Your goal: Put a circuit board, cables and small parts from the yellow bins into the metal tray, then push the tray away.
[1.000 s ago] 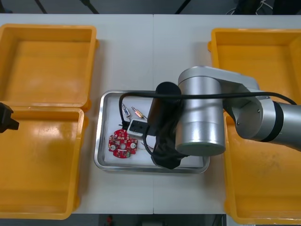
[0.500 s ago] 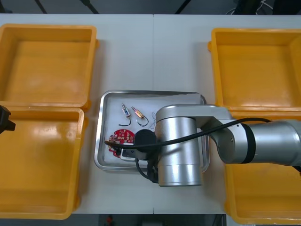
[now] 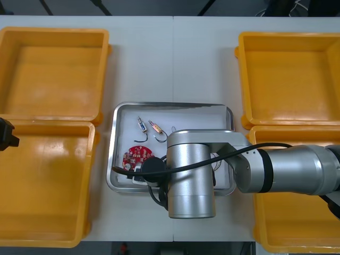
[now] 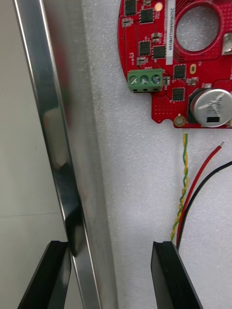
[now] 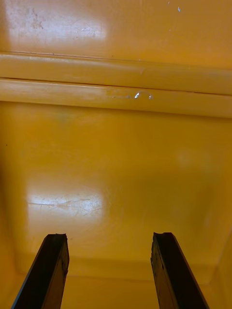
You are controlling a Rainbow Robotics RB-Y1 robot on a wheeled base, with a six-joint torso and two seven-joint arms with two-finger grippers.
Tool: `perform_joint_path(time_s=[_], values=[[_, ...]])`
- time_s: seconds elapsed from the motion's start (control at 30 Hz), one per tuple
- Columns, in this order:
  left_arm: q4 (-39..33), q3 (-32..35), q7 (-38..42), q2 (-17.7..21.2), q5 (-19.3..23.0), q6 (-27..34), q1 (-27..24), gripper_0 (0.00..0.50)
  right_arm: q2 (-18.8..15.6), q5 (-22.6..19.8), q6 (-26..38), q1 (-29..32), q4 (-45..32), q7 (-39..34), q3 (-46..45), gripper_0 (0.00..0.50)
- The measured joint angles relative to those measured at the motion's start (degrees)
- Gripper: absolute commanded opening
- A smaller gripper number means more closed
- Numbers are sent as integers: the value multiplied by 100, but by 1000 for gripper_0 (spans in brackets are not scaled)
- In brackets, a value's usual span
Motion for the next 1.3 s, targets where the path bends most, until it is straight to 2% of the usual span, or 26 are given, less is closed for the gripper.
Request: perform_joint_path(time_s=[0.37,0.5,0.53,0.57,0.6,0.63,0.67,0.73,1.13,1.3], values=[[0,0,0,0,-3,0,0,500,19,306,-1,216,1,2,167,474],[0,0,0,0,-3,0,0,500,29,358,-2,287,2,2,179,403],[0,0,0,0,-3,0,0,500,35,364,-2,297,2,2,179,326],[0,0,0,0,-3,0,0,500,40,367,-2,302,2,2,179,194],[0,0,0,0,-3,0,0,500,46,372,-2,305,2,2,179,88],[0,0,0,0,-3,0,0,500,52,378,-2,308,2,2,179,81],[0,0,0,0,-3,0,0,500,58,388,-2,310,2,2,179,37],[0,0,0,0,-3,0,0,500,71,402,-3,312,3,4,180,2],[0,0,0,0,-4,0,0,500,88,756,-5,299,4,25,180,0],[0,0,0,0,-4,0,0,500,78,839,-6,162,31,355,180,0]])
